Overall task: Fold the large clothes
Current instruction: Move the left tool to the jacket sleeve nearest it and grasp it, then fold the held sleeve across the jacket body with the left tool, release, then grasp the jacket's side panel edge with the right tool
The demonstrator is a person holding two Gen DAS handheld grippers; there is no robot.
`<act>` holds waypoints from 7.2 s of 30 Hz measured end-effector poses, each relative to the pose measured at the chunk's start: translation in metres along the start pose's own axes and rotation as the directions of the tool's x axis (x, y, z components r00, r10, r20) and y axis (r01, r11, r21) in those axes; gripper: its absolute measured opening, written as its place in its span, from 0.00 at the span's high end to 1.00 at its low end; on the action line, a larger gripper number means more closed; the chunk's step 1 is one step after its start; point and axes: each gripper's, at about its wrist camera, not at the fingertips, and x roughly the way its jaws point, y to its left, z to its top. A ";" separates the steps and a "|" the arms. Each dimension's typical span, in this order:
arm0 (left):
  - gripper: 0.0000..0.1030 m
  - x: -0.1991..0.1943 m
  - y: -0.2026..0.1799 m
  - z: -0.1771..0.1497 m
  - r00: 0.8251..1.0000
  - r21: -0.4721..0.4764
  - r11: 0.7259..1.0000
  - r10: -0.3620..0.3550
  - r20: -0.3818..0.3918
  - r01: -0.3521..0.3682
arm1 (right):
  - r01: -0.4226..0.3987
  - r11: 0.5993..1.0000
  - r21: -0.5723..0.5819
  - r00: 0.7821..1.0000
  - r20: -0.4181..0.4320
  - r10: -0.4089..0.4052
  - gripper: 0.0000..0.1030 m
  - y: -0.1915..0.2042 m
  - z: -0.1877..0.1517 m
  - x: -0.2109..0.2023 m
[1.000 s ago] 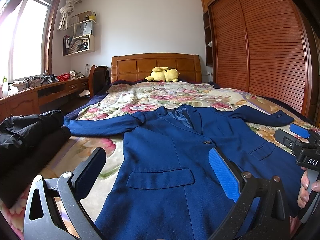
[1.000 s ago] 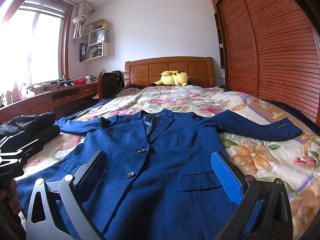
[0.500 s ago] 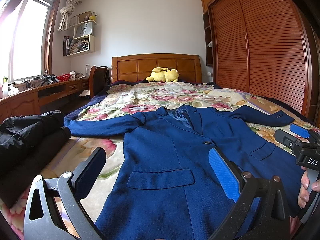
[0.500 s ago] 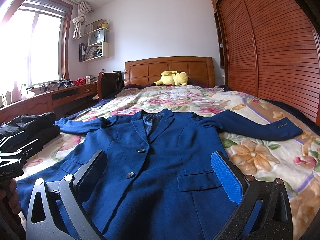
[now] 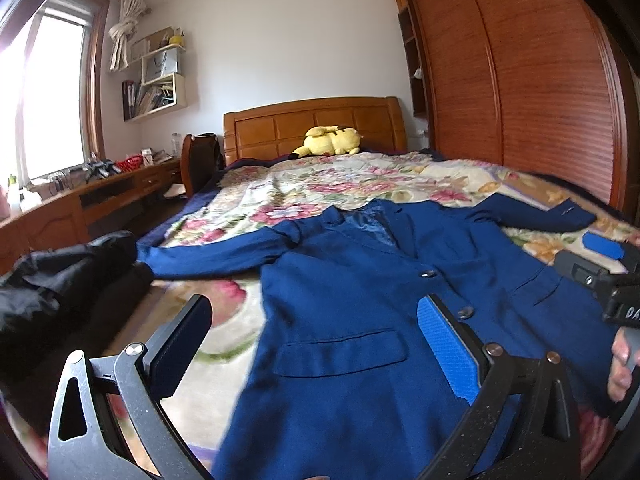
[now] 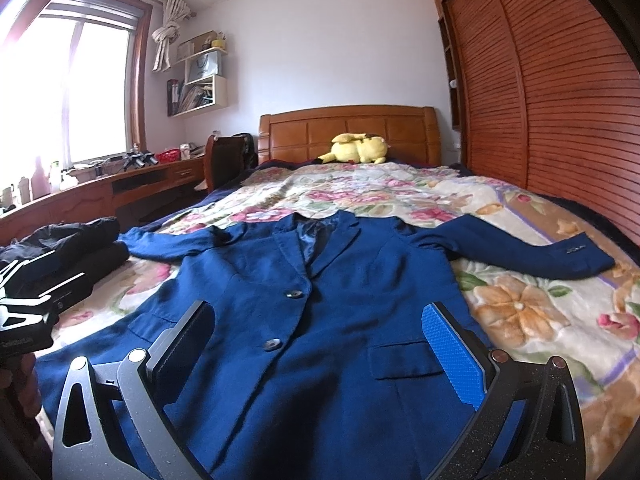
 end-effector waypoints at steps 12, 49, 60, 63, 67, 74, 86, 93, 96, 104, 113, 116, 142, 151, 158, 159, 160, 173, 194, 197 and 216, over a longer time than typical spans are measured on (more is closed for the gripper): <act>0.00 0.032 0.037 0.001 0.994 0.007 1.000 0.017 -0.104 -0.016 | -0.026 0.999 -0.035 1.000 -0.005 0.026 0.00 0.013 0.020 0.016; 0.00 0.240 0.158 0.013 0.915 -0.032 0.990 0.112 -0.388 -0.134 | -0.210 0.963 -0.166 0.954 -0.250 0.165 0.00 0.040 0.073 0.183; 0.10 0.298 0.186 0.016 0.878 -0.232 0.960 0.028 -0.479 -0.157 | -0.211 0.965 -0.158 0.956 -0.239 0.169 0.00 0.051 0.073 0.187; 0.11 0.309 0.189 0.008 0.859 -0.275 0.946 0.009 -0.512 -0.174 | -0.211 0.966 -0.152 0.955 -0.241 0.171 0.00 0.049 0.073 0.186; 0.12 0.318 0.194 -0.001 0.846 -0.319 0.929 -0.014 -0.534 -0.186 | -0.211 0.967 -0.145 0.954 -0.245 0.172 0.00 0.049 0.073 0.189; 0.46 0.327 0.203 -0.003 0.857 -0.401 0.904 -0.082 -0.509 -0.151 | -0.212 0.967 -0.145 0.954 -0.247 0.172 0.00 0.048 0.072 0.189; 0.98 0.310 0.179 0.026 0.882 -0.253 0.963 -0.036 -0.469 -0.096 | -0.202 0.969 -0.141 0.958 -0.232 0.166 0.00 0.045 0.075 0.186; 0.98 0.266 0.131 0.070 0.930 -0.140 0.990 -0.037 -0.365 -0.016 | -0.182 0.969 -0.170 0.964 -0.225 0.142 0.00 0.035 0.080 0.177; 0.98 0.246 0.101 0.085 0.941 -0.094 0.995 -0.062 -0.332 0.032 | -0.165 0.974 -0.154 0.965 -0.228 0.127 0.00 0.023 0.082 0.174; 0.98 0.205 0.030 0.097 0.936 -0.004 0.987 -0.154 -0.316 0.161 | -0.117 0.983 -0.139 0.970 -0.226 0.083 0.00 0.004 0.086 0.167; 0.60 0.166 0.031 0.058 0.915 -0.020 0.988 -0.151 -0.374 0.155 | -0.149 0.978 -0.143 0.967 -0.227 0.114 0.00 0.015 0.086 0.162; 0.40 0.159 0.048 0.050 0.919 -0.014 0.993 -0.117 -0.376 0.120 | -0.160 0.975 -0.155 0.966 -0.228 0.122 0.00 0.013 0.085 0.161; 0.27 0.278 0.189 -0.016 0.828 -0.217 0.960 0.026 -0.561 -0.178 | -0.274 0.929 -0.251 0.944 -0.254 0.210 0.00 0.035 0.084 0.150; 0.70 0.285 0.185 -0.017 0.833 -0.267 0.954 -0.033 -0.552 -0.140 | -0.265 0.930 -0.256 0.947 -0.251 0.201 0.00 0.033 0.085 0.147; 0.97 0.265 0.154 0.013 0.867 -0.133 0.985 0.027 -0.498 -0.108 | -0.266 0.931 -0.250 0.949 -0.238 0.207 0.00 0.030 0.088 0.140; 0.97 0.258 0.149 0.020 0.878 -0.118 0.988 0.032 -0.478 -0.100 | -0.264 0.933 -0.242 0.950 -0.234 0.208 0.00 0.027 0.089 0.138; 0.97 0.250 0.142 0.029 0.890 -0.100 0.991 0.035 -0.454 -0.090 | -0.265 0.936 -0.233 0.950 -0.229 0.212 0.00 0.023 0.091 0.135; 0.98 0.154 0.023 0.125 0.965 0.026 0.989 -0.134 -0.226 0.143 | -0.135 0.972 -0.192 0.972 -0.214 0.093 0.00 -0.039 0.087 0.109; 0.63 0.080 -0.073 0.103 0.926 0.100 0.933 -0.321 -0.199 0.345 | -0.038 0.993 -0.109 0.984 -0.177 0.018 0.00 -0.060 0.084 0.068; 0.43 0.074 -0.067 0.089 0.934 0.099 0.942 -0.298 -0.196 0.321 | -0.039 0.994 -0.105 0.985 -0.171 0.021 0.00 -0.063 0.083 0.069; 0.25 0.073 0.017 0.016 0.958 -0.058 0.974 -0.227 -0.174 0.221 | -0.150 0.973 -0.173 0.970 -0.216 0.111 0.02 -0.018 0.080 0.103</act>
